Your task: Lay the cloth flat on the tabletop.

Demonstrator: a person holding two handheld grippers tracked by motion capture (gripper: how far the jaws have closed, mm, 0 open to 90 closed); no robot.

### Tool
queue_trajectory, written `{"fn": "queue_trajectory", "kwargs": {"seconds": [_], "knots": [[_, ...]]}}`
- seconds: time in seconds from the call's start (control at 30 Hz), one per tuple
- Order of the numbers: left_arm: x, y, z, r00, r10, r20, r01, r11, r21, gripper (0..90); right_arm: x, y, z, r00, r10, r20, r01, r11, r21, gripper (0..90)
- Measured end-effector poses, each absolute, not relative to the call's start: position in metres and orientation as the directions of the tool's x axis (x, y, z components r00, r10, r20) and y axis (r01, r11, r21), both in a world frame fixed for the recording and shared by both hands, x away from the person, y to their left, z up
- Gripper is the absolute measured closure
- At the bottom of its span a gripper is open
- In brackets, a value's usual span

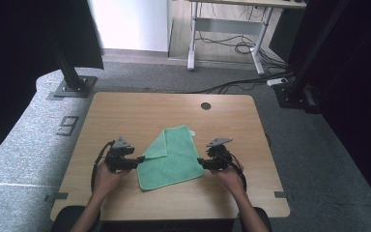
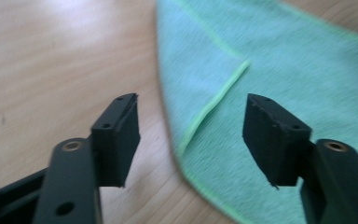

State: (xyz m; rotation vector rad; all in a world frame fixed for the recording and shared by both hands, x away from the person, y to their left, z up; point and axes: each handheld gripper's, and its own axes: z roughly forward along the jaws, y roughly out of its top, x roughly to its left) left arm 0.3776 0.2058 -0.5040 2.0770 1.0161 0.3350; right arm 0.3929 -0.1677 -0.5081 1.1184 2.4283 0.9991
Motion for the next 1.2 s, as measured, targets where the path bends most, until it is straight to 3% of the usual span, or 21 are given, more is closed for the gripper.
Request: {"fn": "queue_trajectory", "kwargs": {"seconds": [0.2, 0.37, 0.63, 0.8, 0.93, 1.2], "knots": [[0.382, 0.181, -0.504, 0.705, 0.707, -0.06, 0.511, -0.448, 0.733, 33.3, 0.394, -0.16, -0.518, -0.657, 0.754, 0.026, 0.558, 0.462, 0.689, 39.0], [0.393, 0.157, -0.507, 0.763, 0.645, -0.03, 0.461, -0.512, 0.725, 44.2, 0.393, -0.156, -0.534, -0.656, 0.755, 0.012, 0.568, 0.483, 0.666, 37.8], [0.418, 0.134, -0.521, 0.775, 0.629, -0.062, 0.483, -0.527, 0.699, 57.1, 0.387, -0.164, -0.546, -0.617, 0.787, 0.014, 0.571, 0.435, 0.696, 25.4], [0.428, 0.118, -0.533, 0.778, 0.627, -0.03, 0.492, -0.579, 0.65, 64.5, 0.382, -0.168, -0.548, -0.615, 0.789, 0.013, 0.562, 0.426, 0.708, 24.8], [0.429, 0.122, -0.532, 0.766, 0.641, -0.038, 0.489, -0.545, 0.681, 85.2, 0.374, -0.173, -0.551, -0.609, 0.793, 0.015, 0.55, 0.408, 0.729, 24.8], [0.44, 0.149, -0.504, 0.709, 0.704, -0.033, 0.496, -0.464, 0.734, 85.7, 0.36, -0.187, -0.552, -0.601, 0.799, 0.018, 0.546, 0.394, 0.739, 24.8]]}}
